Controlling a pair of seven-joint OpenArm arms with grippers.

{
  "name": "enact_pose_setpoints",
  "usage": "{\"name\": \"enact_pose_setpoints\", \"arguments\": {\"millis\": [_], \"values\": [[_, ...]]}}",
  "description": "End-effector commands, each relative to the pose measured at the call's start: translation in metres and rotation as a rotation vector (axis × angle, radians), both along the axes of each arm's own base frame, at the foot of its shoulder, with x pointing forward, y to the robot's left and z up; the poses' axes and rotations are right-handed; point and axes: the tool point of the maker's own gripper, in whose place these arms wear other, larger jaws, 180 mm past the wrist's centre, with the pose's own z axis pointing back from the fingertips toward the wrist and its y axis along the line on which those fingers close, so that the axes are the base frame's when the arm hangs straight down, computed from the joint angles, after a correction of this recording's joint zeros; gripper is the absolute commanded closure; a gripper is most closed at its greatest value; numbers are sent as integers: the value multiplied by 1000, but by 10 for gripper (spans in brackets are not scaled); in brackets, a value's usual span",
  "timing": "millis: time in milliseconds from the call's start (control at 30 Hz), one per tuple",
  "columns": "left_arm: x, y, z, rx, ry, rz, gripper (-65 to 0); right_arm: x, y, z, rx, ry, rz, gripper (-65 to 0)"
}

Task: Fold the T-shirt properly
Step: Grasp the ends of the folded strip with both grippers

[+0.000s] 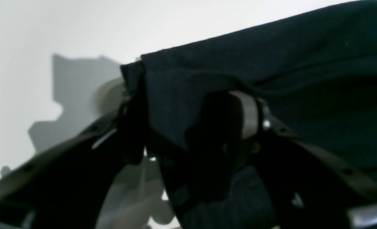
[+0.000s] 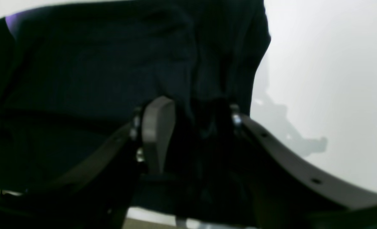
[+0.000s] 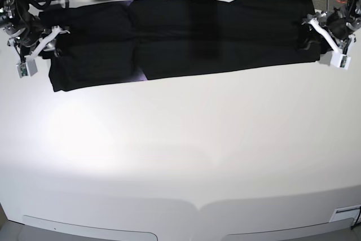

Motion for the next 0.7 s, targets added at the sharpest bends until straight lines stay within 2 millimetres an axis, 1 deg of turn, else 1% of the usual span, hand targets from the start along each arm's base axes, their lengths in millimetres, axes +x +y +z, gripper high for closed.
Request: {"name": "enact_pose_setpoints", "arguments": {"millis": [0, 133, 233, 300, 433, 533, 667], "values": [[6, 5, 11, 3, -34, -4, -382, 13, -4, 16, -20, -59, 14, -278], [4, 11, 16, -39, -17, 32, -382, 38, -3, 34, -16, -136, 14, -278], [3, 12, 30, -121, -41, 37, -382, 54, -2, 47, -15, -187, 14, -278], [4, 13, 42, -183, -65, 46, -382, 61, 2, 54, 12, -215, 18, -278], [10, 28, 70, -278, -146, 106, -382, 65, 14, 61, 94, -247, 32, -278], [17, 39, 93, -343, -230, 155, -382, 64, 15, 59, 100, -236, 32, -278], [18, 40, 94, -349, -247, 168, -382, 64, 15, 59, 100, -235, 32, -278]]}}
